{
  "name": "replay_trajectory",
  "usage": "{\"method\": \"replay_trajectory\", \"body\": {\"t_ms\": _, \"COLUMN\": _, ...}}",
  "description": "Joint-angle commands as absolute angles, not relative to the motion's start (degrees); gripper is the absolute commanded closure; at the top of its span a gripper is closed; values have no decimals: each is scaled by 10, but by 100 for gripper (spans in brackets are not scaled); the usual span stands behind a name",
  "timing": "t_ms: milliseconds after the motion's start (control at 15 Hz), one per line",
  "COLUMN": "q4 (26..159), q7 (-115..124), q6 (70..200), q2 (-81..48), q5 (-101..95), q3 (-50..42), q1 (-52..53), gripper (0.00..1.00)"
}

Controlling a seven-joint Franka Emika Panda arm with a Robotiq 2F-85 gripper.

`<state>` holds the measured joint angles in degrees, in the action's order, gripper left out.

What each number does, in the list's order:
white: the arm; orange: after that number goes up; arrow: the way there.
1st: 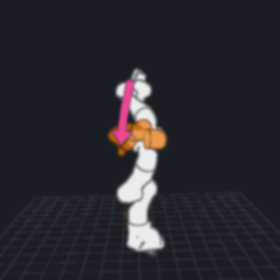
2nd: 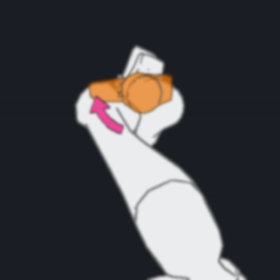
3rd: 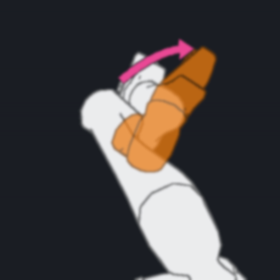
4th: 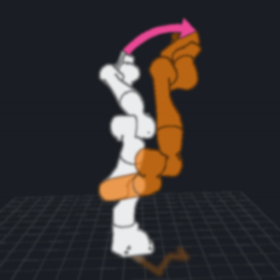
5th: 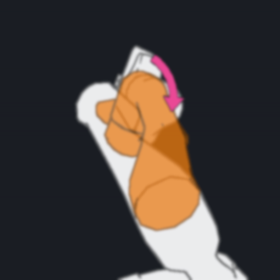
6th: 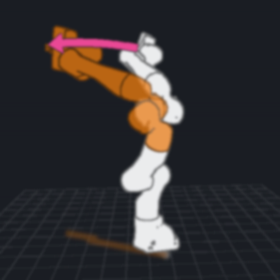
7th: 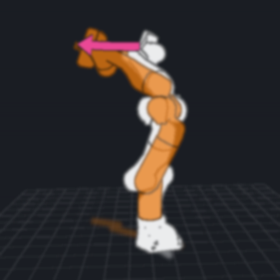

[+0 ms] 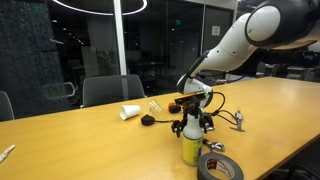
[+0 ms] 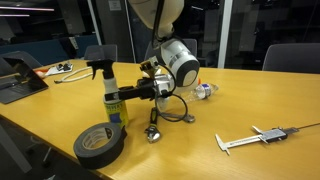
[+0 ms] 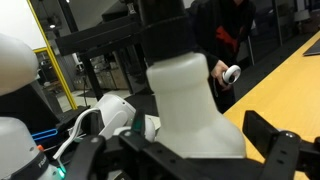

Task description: Put the spray bottle upright

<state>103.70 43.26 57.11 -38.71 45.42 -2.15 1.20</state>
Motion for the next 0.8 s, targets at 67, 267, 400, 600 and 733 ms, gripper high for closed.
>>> {"method": "replay_trajectory", "body": {"t_ms": 67, "q4": 1020, "q7": 466, "q6": 540, "q2": -392, "q5": 487, "q3": -37, "q1": 26, "gripper": 0}}
{"method": "replay_trajectory", "body": {"t_ms": 267, "q4": 1017, "q7": 467, "q6": 547, "q2": -387, "q5": 486, "q3": -38, "q1": 30, "gripper": 0}}
{"method": "replay_trajectory", "body": {"t_ms": 400, "q4": 1029, "q7": 446, "q6": 557, "q2": -388, "q5": 476, "q3": -41, "q1": 30, "gripper": 0}}
{"method": "replay_trajectory", "body": {"t_ms": 600, "q4": 1026, "q7": 447, "q6": 557, "q2": -388, "q5": 476, "q3": -41, "q1": 32, "gripper": 0}}
{"method": "replay_trajectory", "body": {"t_ms": 733, "q4": 1026, "q7": 448, "q6": 558, "q2": -388, "q5": 476, "q3": -41, "q1": 32, "gripper": 0}}
